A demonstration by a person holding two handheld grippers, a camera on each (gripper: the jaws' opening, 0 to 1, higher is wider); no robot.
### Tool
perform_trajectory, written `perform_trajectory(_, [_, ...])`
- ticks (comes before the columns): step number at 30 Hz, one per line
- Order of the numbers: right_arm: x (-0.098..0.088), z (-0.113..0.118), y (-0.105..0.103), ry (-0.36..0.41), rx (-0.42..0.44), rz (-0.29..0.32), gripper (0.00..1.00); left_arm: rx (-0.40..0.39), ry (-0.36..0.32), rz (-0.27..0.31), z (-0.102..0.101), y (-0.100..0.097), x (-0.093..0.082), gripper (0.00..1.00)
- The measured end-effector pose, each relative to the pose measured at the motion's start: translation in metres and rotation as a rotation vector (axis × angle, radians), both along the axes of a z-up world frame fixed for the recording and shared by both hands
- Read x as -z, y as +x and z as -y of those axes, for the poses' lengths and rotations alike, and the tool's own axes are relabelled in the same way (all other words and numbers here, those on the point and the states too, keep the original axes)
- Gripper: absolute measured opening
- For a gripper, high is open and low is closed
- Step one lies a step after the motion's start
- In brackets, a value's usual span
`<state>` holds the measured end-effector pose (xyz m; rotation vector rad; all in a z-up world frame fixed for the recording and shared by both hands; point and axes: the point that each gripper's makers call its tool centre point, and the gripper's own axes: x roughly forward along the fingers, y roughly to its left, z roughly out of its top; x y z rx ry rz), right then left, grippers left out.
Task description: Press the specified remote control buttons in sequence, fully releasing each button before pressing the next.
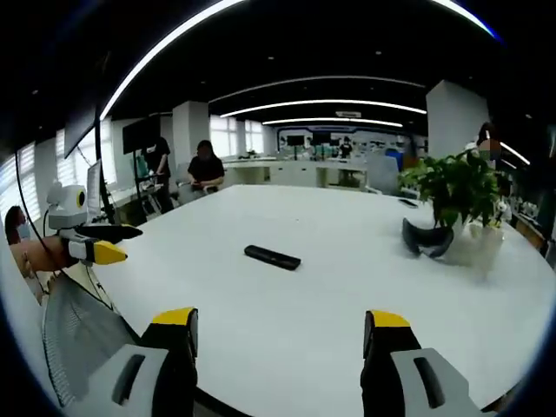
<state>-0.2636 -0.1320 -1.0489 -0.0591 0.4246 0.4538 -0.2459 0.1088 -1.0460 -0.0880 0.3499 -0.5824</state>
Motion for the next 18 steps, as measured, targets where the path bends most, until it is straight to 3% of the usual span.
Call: perform_trajectory(18, [0.0013, -0.0028, -0.0038, 0.001, -0.011, -0.014, 0.76, -0.002, 0.004, -0.012, -0.0018, -0.0028, 0.0042, 0.98])
